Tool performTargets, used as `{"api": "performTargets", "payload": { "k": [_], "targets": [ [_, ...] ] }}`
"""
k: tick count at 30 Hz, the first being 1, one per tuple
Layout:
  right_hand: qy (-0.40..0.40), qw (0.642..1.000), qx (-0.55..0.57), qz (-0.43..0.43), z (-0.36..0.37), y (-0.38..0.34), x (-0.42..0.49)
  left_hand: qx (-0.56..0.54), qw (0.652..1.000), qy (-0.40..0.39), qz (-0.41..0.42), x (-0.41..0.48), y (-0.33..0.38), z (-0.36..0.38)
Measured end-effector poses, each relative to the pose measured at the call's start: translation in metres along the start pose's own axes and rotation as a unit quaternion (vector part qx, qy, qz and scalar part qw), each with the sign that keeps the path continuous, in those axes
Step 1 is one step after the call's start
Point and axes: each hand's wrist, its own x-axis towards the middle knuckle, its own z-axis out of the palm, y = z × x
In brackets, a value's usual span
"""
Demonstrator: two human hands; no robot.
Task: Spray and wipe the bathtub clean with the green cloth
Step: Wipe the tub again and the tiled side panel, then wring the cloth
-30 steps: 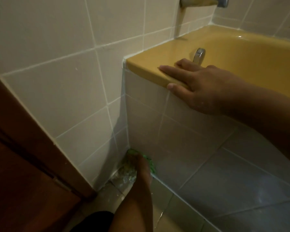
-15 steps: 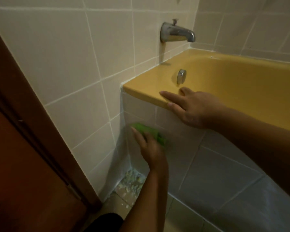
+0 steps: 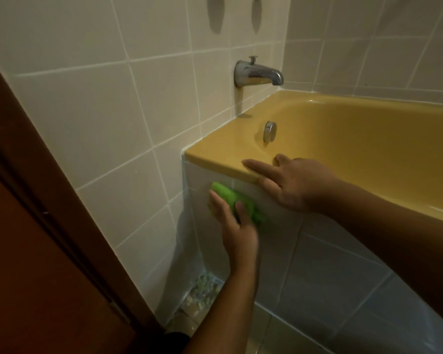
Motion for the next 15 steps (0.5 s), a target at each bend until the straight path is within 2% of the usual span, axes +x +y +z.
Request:
{"api": "performTargets", "payload": {
  "k": [5, 9, 13, 15],
  "targets": [
    [0.016, 1.0, -0.015, 0.004, 0.006, 0.001, 0.004, -0.02, 0.996, -0.022, -0.083, -0.027, -0.08, 0.015],
    [0.019, 1.0, -0.011, 0.0, 0.007, 0.002, 0.006, 0.01, 0.954, -0.134, -0.269, -0.046, -0.138, 0.01],
    [0.028, 0.999, -0.017, 0.0, 0.009, 0.002, 0.007, -0.05, 0.942, -0.068, -0.325, -0.047, -0.19, 0.022],
    [0.028, 0.999, -0.019, -0.002, 0.011, 0.004, 0.007, -0.1, 0.913, -0.04, -0.394, -0.051, -0.205, 0.029]
  ]
}}
